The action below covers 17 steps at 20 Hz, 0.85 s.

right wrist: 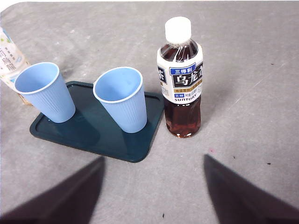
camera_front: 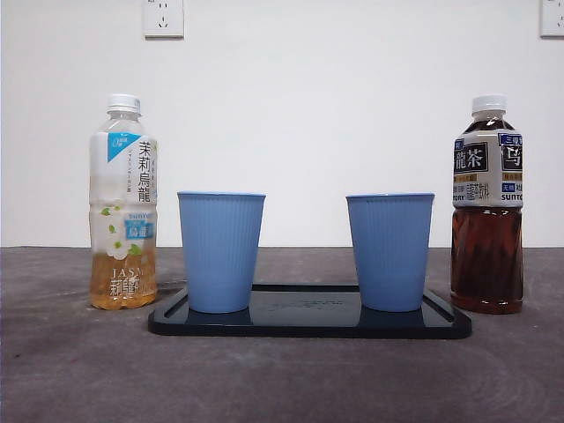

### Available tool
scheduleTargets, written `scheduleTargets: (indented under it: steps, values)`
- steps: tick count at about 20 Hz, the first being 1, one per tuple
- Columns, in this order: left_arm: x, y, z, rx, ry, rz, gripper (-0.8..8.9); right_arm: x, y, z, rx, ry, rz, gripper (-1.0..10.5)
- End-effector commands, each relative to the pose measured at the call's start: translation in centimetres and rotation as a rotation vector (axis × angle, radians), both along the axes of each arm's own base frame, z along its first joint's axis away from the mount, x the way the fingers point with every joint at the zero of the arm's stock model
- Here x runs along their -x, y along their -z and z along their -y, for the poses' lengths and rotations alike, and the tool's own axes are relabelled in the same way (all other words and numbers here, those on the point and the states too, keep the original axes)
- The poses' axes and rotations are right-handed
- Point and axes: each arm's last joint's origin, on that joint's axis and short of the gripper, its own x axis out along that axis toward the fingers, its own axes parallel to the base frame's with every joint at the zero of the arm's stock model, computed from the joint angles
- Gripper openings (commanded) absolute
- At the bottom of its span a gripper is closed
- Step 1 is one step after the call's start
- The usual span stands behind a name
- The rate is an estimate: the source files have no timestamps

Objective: Pour the drink into the cup

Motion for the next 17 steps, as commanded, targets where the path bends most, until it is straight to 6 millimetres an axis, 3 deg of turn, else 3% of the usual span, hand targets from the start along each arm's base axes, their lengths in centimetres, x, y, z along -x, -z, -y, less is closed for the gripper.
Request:
scheduleTargets:
  steps: [1,10,17]
  values:
    - [0.1,-0.7,0.0,-0.011,0.012,0.038,4.06,-0.2,-0.2,-0.1,-0.001,-0.006,0.026,3.7]
    - [0.1,-0.8,0.0,-0.009,0.010,0.051,4.06,-4.0,4.6,-0.6,-0.254,0.021,0.031,3.7]
    - [0.1,-0.8,0.0,-0.008,0.010,0.052,4.06,-7.9,8.9,-1.9,-0.220,0.076,-0.003,3.9]
